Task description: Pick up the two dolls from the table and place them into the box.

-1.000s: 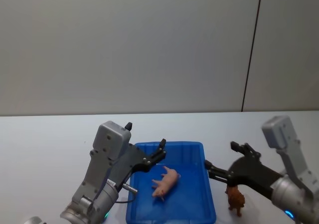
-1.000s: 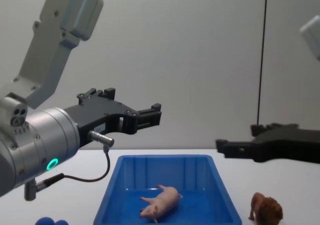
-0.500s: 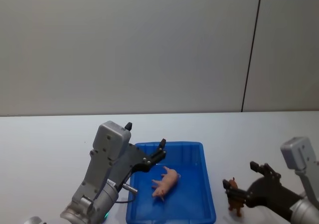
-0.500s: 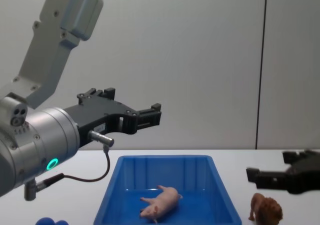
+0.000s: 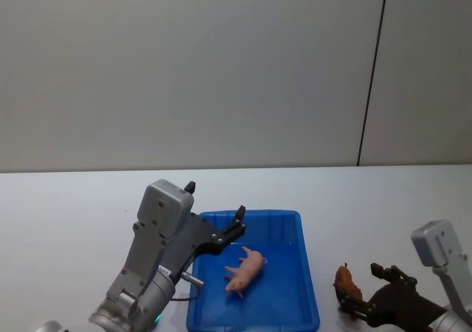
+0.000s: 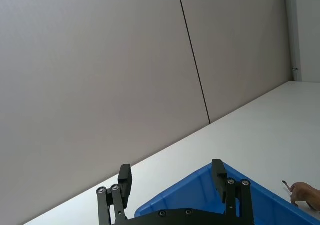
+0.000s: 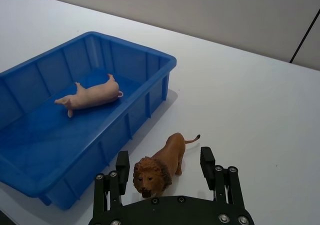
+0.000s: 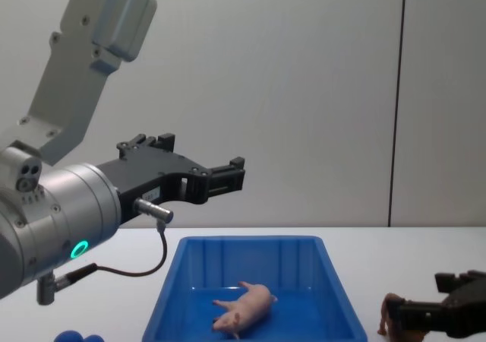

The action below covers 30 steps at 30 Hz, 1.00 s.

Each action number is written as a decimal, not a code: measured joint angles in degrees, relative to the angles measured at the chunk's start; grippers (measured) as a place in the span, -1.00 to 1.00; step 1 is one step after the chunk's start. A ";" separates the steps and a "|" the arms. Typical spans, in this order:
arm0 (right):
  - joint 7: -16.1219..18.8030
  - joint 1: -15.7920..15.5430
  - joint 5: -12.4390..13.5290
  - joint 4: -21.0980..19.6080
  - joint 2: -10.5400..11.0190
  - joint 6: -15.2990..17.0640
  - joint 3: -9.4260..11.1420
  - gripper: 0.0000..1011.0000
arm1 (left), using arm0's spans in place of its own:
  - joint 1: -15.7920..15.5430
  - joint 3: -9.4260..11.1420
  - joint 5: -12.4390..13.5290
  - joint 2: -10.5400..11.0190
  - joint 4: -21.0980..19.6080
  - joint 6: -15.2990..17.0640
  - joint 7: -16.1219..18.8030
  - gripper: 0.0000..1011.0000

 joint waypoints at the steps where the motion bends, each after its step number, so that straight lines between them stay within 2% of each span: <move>1: 0.00 0.13 0.00 0.26 -0.11 0.12 -0.05 0.78 | 0.00 0.00 0.00 0.00 0.00 0.00 0.00 0.98; 15: 0.35 1.70 0.69 3.02 -1.37 2.51 -0.51 -0.07 | 0.00 0.00 0.00 0.00 0.00 0.00 0.00 0.98; 16: 0.35 1.73 0.74 3.04 -1.38 2.55 -0.51 -0.07 | 0.00 0.00 0.00 0.00 0.00 0.00 0.00 0.98; 17: 0.35 1.80 0.81 3.08 -1.42 2.59 -0.52 -0.18 | 0.00 0.00 0.00 0.00 0.00 0.00 0.00 0.98; 30: -0.44 1.64 0.02 1.04 -1.10 -0.17 -0.37 -0.19 | 0.00 0.00 0.00 0.00 0.00 0.00 0.00 0.98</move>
